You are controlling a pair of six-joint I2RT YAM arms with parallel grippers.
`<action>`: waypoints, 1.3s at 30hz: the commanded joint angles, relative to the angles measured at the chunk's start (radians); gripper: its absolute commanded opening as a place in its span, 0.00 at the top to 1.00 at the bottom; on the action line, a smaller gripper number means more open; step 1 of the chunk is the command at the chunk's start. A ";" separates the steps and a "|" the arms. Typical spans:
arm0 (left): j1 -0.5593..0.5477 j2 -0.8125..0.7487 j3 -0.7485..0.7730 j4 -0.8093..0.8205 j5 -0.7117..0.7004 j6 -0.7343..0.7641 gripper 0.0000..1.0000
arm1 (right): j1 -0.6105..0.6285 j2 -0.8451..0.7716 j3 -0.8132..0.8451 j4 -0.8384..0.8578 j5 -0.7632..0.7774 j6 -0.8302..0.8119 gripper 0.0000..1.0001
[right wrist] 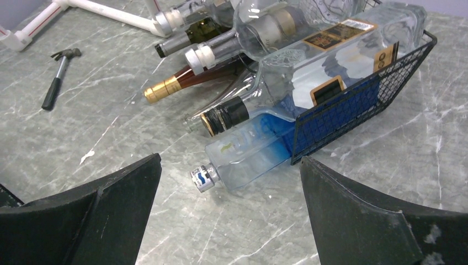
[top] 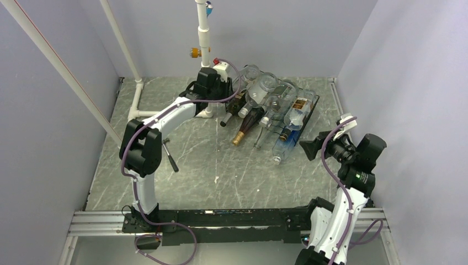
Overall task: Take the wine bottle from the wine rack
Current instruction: Pick up the wine bottle from the wine rack.
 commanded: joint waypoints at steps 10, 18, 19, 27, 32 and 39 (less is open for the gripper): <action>0.057 -0.037 -0.102 0.128 0.171 -0.178 0.83 | 0.020 0.105 0.164 -0.152 -0.081 -0.149 0.00; 0.081 -0.030 -0.150 0.196 0.243 -0.313 0.73 | 0.023 0.129 0.181 -0.157 -0.090 -0.152 0.00; 0.083 -0.031 -0.154 0.201 0.247 -0.323 0.70 | 0.023 0.129 0.179 -0.155 -0.090 -0.150 0.00; 0.088 -0.049 -0.158 0.215 0.263 -0.388 0.61 | 0.024 0.128 0.170 -0.143 -0.099 -0.140 0.00; 0.088 -0.072 -0.183 0.228 0.270 -0.441 0.67 | 0.028 0.127 0.165 -0.137 -0.100 -0.136 0.00; 0.090 -0.102 -0.228 0.268 0.290 -0.493 0.97 | 0.035 0.123 0.160 -0.133 -0.104 -0.132 0.00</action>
